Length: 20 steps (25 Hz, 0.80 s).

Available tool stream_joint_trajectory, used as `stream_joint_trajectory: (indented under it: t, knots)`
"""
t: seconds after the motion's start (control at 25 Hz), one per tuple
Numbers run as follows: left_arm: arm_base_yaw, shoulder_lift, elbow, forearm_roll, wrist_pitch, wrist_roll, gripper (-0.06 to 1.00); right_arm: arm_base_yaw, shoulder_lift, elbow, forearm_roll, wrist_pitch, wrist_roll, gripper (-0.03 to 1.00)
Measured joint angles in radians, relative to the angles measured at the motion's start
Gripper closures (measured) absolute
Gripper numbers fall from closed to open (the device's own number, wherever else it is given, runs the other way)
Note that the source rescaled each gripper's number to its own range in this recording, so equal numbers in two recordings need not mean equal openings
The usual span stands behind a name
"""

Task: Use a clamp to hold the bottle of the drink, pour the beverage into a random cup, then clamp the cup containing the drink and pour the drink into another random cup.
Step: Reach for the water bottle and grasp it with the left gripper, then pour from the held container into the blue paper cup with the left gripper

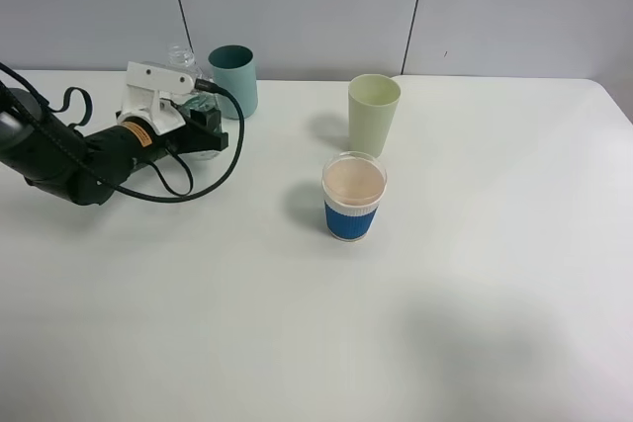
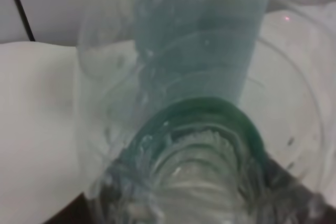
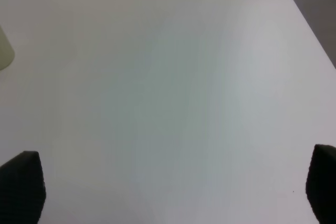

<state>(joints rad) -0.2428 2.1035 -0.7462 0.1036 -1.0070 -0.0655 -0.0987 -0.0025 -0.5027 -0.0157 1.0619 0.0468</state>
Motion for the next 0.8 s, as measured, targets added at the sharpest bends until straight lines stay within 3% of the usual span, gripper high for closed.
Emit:
stream_joint_trajectory:
  t: [0.28, 0.4, 0.8]
  knots:
    - [-0.006, -0.171, 0.07, -0.035, 0.116, 0.015, 0.91, 0.0, 0.0, 0.0, 0.0, 0.0, 0.0, -0.03]
    - [-0.03, -0.252, 0.104, -0.128, 0.171, 0.066, 0.91, 0.0, 0.0, 0.0, 0.0, 0.0, 0.0, -0.03]
    - [-0.215, -0.415, 0.14, -0.535, 0.263, 0.47, 0.91, 0.0, 0.0, 0.0, 0.0, 0.0, 0.0, -0.03]
